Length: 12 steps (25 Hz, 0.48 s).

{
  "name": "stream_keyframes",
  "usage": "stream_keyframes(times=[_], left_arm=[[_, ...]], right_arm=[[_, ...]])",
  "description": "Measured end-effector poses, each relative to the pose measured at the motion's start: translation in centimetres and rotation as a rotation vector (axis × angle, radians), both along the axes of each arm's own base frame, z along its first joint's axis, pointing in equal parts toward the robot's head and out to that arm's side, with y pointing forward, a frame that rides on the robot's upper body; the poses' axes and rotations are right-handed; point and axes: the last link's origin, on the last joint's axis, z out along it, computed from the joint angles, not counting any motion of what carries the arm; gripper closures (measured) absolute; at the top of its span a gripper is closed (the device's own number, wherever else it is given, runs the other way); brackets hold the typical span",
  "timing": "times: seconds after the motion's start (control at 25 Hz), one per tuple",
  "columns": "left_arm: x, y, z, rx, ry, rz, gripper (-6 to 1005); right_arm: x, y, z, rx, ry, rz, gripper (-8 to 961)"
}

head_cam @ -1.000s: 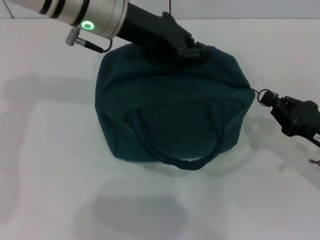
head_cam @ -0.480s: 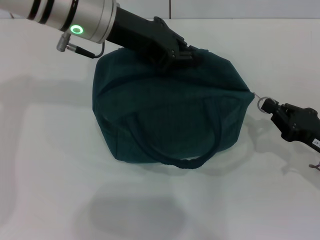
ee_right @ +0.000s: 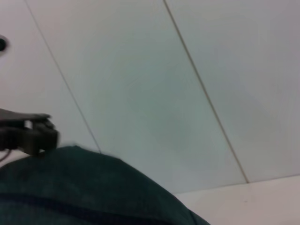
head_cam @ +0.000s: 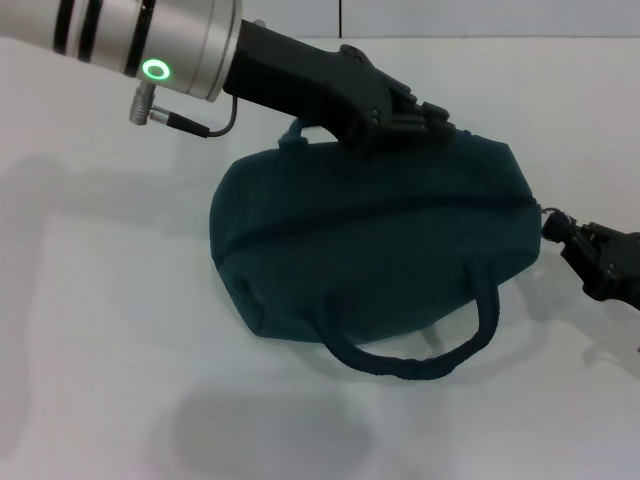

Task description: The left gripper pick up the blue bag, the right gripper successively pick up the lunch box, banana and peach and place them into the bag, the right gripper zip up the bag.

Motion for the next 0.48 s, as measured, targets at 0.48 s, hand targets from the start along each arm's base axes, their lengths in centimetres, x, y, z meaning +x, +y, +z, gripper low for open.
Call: stream_keyframes(times=[0.48], left_arm=[[-0.24,-0.49,0.60,-0.003,-0.087,0.010,685]], right_arm=[[0.82,-0.38,0.72,0.032,0.012,-0.038,939]])
